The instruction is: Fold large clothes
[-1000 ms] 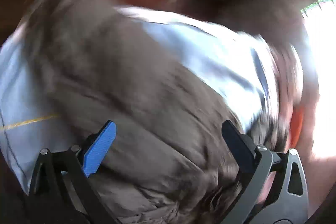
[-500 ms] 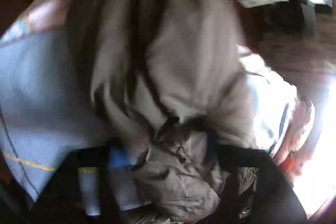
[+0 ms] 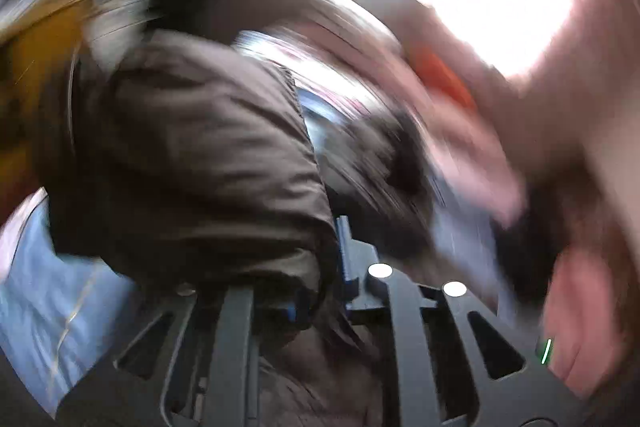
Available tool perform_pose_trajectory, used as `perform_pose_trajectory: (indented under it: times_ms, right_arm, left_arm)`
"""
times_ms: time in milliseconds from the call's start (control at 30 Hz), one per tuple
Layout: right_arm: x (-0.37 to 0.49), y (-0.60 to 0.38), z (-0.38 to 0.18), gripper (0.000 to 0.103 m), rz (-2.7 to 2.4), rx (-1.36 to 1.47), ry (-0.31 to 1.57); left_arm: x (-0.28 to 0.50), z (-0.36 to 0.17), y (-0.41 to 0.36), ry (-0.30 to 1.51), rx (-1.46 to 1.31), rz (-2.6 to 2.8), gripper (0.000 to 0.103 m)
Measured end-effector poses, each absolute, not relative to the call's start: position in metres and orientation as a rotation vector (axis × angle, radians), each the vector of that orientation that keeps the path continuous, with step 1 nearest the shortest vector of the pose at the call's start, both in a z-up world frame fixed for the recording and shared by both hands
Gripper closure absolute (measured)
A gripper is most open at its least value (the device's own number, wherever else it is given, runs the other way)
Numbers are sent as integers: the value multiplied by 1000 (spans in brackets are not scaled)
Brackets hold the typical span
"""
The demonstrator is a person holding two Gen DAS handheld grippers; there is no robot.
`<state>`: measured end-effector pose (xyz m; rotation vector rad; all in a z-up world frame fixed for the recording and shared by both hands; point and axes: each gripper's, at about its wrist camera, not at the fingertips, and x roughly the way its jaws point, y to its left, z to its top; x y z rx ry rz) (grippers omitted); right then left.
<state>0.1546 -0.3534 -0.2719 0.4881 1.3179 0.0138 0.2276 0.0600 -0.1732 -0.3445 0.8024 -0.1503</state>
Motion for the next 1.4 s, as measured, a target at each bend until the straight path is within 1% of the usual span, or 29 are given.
perform_pose_trajectory:
  times_ms: [33, 67, 100, 133, 167, 233, 267, 300, 400, 433, 500, 600, 700, 767, 833, 867, 967, 1033, 1067, 1100, 1233, 1400]
  right_arm:
    - [154, -356, -272, 19, 11, 491, 1317]
    - [154, -358, -272, 19, 5, 495, 1316]
    - [155, -361, -273, 19, -1, 498, 1314]
    - [156, -365, -273, 19, -8, 501, 1313]
    - [156, -367, -274, 19, -14, 506, 1312]
    - [157, -375, -274, 19, -27, 531, 1308]
    - [157, -379, -274, 19, -28, 554, 1305]
    - [157, -381, -274, 19, -26, 571, 1302]
    - [159, -384, -273, 18, -2, 636, 1276]
    - [159, -382, -273, 14, 11, 649, 1267]
    - [161, -375, -274, 13, 47, 656, 1261]
    - [163, -356, -273, 13, 152, 671, 1242]
    - [165, -339, -270, 15, 231, 658, 1201]
    - [167, -325, -263, 26, 289, 624, 1154]
    - [170, -312, -256, 35, 342, 585, 1119]
    - [172, -304, -254, 38, 367, 563, 1100]
    - [180, -275, -258, 40, 376, 453, 1114]
    - [186, -263, -269, 42, 344, 377, 1139]
    - [193, -259, -278, 45, 322, 342, 1146]
    - [198, -259, -282, 46, 314, 339, 1147]
    - [220, -268, -291, 55, 282, 392, 1134]
    - [231, -263, -289, 56, 246, 337, 1078]
  left_arm:
    - [234, -183, 30, 862, -283, -214, 71]
    - [236, -198, -3, 941, -216, -284, 60]
    - [233, -210, -32, 1002, -153, -330, 56]
    - [231, -225, -64, 1055, -42, -363, 56]
    - [239, -231, -76, 1055, 30, -362, 55]
    - [232, -229, -94, 993, 142, -350, 41]
    - [240, -227, -90, 975, 138, -347, 28]
    - [236, -225, -82, 962, 108, -348, 22]
    - [241, -214, -49, 972, -64, -334, 18]
    - [243, -216, -40, 985, -107, -304, 18]
    - [247, -230, -7, 1057, -178, -197, 18]
    - [262, -272, 35, 1228, -298, -60, 18]
    - [264, -309, 62, 1359, -358, 36, 19]
    - [264, -319, 69, 1372, -346, 67, 19]
    - [268, -321, 67, 1358, -291, 95, 19]
    - [270, -323, 63, 1348, -234, 117, 18]
    - [282, -331, 43, 1336, -78, 166, 15]
    - [287, -335, 37, 1339, -42, 181, 14]
    - [289, -336, 36, 1339, -40, 188, 14]
    - [292, -334, 36, 1339, -48, 189, 14]
    - [299, -336, 40, 1331, -84, 170, 11]
    - [292, -332, 47, 1313, -69, 166, 6]
